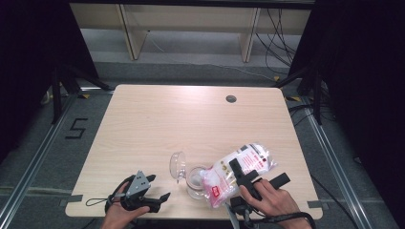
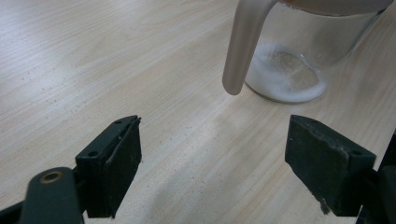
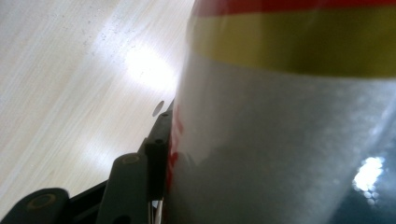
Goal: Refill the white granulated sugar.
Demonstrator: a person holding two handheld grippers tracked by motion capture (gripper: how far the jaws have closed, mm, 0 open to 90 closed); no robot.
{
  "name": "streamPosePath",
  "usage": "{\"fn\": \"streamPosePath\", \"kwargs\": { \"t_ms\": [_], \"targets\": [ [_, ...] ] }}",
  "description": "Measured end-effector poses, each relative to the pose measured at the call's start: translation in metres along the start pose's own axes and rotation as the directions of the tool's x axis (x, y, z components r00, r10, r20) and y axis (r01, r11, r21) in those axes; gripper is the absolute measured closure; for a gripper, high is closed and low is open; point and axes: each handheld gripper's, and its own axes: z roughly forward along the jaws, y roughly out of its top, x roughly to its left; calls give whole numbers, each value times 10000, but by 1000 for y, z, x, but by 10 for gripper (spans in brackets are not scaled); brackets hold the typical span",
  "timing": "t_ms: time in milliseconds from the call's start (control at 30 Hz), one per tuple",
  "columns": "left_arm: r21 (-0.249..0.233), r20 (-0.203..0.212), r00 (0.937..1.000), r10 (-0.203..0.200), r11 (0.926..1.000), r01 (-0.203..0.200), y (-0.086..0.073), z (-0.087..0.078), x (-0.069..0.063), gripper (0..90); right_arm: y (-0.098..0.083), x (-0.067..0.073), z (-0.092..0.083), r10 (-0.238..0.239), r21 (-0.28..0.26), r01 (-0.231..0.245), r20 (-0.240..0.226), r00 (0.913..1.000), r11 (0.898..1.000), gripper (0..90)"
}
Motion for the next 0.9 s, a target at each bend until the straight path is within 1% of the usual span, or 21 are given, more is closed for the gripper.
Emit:
{"fn": "streamPosePath", "kwargs": {
  "t_ms": [33, 67, 100, 167, 200, 233, 267, 367, 433, 500, 533, 600, 733, 767, 833, 900],
  "targets": [
    [-26, -63, 9999, 81, 10000, -81, 0, 0, 1, 182, 0, 0, 0, 21, -28, -21, -2, 10000, 10000, 532],
    [-62, -35, 10000, 16, 10000, -17, 0, 0, 0, 181, 1, 1, 0, 23, -39, -23, 5, 10000, 10000, 532],
    [54, -31, 10000, 8, 10000, -7, 0, 0, 0, 182, 1, 0, 0, -5, -49, 5, -5, 10000, 10000, 532],
    [61, 42, 10000, 32, 10000, -32, 0, 0, 0, 182, 1, -1, 0, -18, -64, 17, -12, 10000, 10000, 534],
    [69, -4, 10000, 33, 10000, -33, 0, -1, 0, 182, 1, 1, 0, 163, -34, -163, -38, 9999, 9999, 534],
    [5, 17, 10000, 11, 10000, -11, 0, 0, 0, 181, 1, 1, 0, 208, -94, -208, 15, 9998, 9997, 535],
    [-39, -32, 10000, 31, 10000, -31, 0, 0, -1, 181, 2, -2, -1, -16, -87, 16, 11, 10000, 10000, 535],
    [-60, -48, 10000, 46, 10000, -46, 0, 0, 0, 181, 2, -2, -1, -3, -102, 3, -14, 10000, 9999, 538],
    [22, 4, 10000, 25, 10000, -25, 0, 0, 0, 182, 2, -2, -1, 0, -106, -1, -16, 10000, 9999, 539],
    [-56, -54, 10000, 49, 10000, -50, 0, 0, 0, 182, 1, -1, -1, 53, -111, -53, -18, 10000, 9999, 540],
    [16, -8, 9997, -264, 9997, 264, 0, 0, -2, 181, 1, -2, -1, 86, -91, -86, -57, 9999, 9999, 541],
    [-54, -51, 10000, 55, 10000, -55, 0, 0, 0, 182, 1, -2, -1, 74, -57, -74, -17, 10000, 10000, 543],
    [-65, -27, 10000, 62, 10000, -62, 0, 0, 0, 182, 0, -3, -2, 116, -92, -116, -31, 9999, 9999, 545],
    [-54, -39, 9997, -241, 9997, 241, -1, 0, -2, 182, 0, -3, -2, 118, -73, -118, -40, 9999, 9999, 546],
    [-129, -17, 9997, -253, 9996, 253, -1, 0, -2, 182, 0, -3, -1, 99, -62, -100, -44, 9999, 9999, 548],
    [-86, -41, 10000, 52, 9999, -52, 0, 0, 0, 182, 0, -3, -1, 125, -71, -125, -66, 9999, 9999, 549]
  ]
}}
